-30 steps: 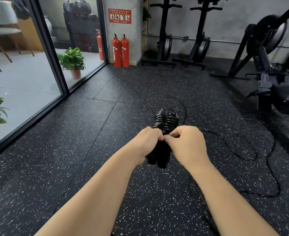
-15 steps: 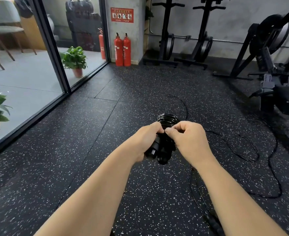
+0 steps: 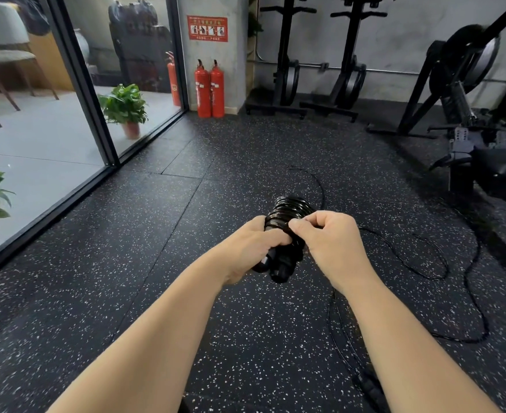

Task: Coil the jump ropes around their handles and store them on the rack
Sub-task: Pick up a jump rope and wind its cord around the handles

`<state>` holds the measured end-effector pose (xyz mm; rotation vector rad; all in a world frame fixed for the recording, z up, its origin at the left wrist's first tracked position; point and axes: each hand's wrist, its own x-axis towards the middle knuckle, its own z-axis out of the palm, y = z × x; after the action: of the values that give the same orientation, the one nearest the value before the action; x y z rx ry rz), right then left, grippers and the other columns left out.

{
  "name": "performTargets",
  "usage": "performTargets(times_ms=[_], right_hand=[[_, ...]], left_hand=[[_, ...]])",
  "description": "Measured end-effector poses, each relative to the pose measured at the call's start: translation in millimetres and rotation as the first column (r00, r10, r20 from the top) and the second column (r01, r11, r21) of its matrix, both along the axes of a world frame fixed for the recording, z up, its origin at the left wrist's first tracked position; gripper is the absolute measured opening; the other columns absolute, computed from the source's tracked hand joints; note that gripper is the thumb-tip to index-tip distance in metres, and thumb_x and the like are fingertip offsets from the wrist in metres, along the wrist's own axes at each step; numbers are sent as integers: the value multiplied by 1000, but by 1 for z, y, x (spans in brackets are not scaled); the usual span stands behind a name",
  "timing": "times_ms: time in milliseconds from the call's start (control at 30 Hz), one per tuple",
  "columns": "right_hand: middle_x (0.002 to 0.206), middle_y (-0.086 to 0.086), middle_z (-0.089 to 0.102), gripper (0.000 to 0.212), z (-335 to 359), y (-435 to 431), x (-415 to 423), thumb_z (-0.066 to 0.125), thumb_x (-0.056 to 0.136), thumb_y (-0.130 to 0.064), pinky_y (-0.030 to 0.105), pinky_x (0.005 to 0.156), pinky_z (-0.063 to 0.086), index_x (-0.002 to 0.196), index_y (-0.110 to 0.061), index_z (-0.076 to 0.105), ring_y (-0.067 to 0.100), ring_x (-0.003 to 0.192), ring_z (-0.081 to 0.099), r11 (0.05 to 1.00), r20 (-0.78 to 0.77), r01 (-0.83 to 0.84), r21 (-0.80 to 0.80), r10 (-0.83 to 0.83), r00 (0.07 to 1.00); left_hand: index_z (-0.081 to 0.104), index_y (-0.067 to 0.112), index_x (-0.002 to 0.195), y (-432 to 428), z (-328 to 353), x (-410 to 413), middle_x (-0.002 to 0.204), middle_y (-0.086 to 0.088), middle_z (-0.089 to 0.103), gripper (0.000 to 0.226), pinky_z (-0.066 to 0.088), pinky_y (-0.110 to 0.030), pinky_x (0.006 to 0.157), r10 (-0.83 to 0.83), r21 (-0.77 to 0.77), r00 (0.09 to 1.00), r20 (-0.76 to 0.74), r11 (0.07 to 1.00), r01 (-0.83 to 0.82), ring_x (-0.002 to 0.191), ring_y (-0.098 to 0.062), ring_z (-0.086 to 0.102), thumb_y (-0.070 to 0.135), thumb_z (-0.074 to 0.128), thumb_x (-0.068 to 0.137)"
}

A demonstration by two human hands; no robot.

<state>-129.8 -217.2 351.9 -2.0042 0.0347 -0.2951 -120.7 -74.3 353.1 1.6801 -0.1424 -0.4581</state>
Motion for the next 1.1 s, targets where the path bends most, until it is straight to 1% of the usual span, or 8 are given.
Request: performTargets(times_ms=[100, 200, 267, 467, 600, 767, 967, 1100], right_hand=[[49, -7, 52, 20, 3, -6, -2, 68, 87, -20, 14, 45, 35, 74, -5, 69, 1, 42, 40, 998, 7, -56, 5, 56, 998], [51, -7, 52, 22, 7, -12, -3, 68, 86, -21, 16, 47, 34, 73, -4, 68, 2, 45, 39, 993, 23, -105, -49, 106, 994], [53, -8, 50, 22, 8, -16, -2, 69, 86, -22, 16, 47, 32, 72, -5, 67, 1, 45, 37, 982, 4, -143, -121, 145, 989], [61, -6, 54, 19, 5, -20, 0, 68, 87, -22, 20, 54, 36, 71, -13, 65, 4, 54, 43, 909, -64, -232, -347, 224, 973], [67, -3, 60, 14, 1, -15, 2, 67, 88, -22, 25, 57, 40, 76, -15, 67, 8, 58, 50, 900, -57, -201, -388, 194, 979], [76, -2, 64, 10, -2, -9, 2, 65, 89, -20, 30, 65, 47, 83, -14, 68, 13, 69, 57, 896, -102, -225, -384, 201, 974], [78, -3, 52, 16, 3, -10, 2, 49, 98, -21, 27, 59, 40, 87, -11, 56, 11, 67, 50, 900, -81, -195, -391, 177, 981], [78, 9, 60, 18, 7, -18, -2, 44, 100, -17, 18, 46, 44, 92, -6, 55, 16, 57, 62, 965, -78, -126, -229, 111, 991]], left_hand=[[60, 12, 84, 2, -1, -1, 87, -17, 69, 19, 46, -38, 75, -49, -63, 999, 21, 997, 50, 80, -28, 63, -2, 53, 94], [59, 11, 95, 2, -3, 1, 96, -20, 71, 7, 49, -52, 85, -71, -57, 997, 42, 996, 74, 91, -35, 66, 5, 61, 91], [52, 7, 112, 3, -4, 2, 107, -19, 72, 31, 52, -55, 91, -65, 16, 997, 43, 998, 65, 99, -36, 69, 18, 67, 87], [46, 16, 111, 4, -10, 5, 108, -9, 68, 35, 57, -42, 77, -131, 374, 980, 148, 925, 67, 99, -27, 68, 32, 67, 89], [44, 13, 115, 3, -10, 7, 109, -10, 66, 37, 56, -49, 83, -144, 455, 974, 176, 889, 50, 99, -28, 67, 31, 65, 90], [43, 10, 115, 4, -12, 7, 106, -8, 63, 37, 52, -34, 68, -170, 503, 967, 188, 862, 53, 90, -22, 64, 29, 64, 92], [43, 15, 126, 6, -10, 3, 107, -12, 66, 39, 48, -22, 57, -87, 173, 993, 78, 982, 72, 75, -12, 64, 20, 65, 94], [43, 4, 128, 3, -7, 2, 123, -30, 60, 39, 49, -51, 93, -118, -15, 993, -2, 993, 117, 100, -31, 61, 11, 61, 95]])
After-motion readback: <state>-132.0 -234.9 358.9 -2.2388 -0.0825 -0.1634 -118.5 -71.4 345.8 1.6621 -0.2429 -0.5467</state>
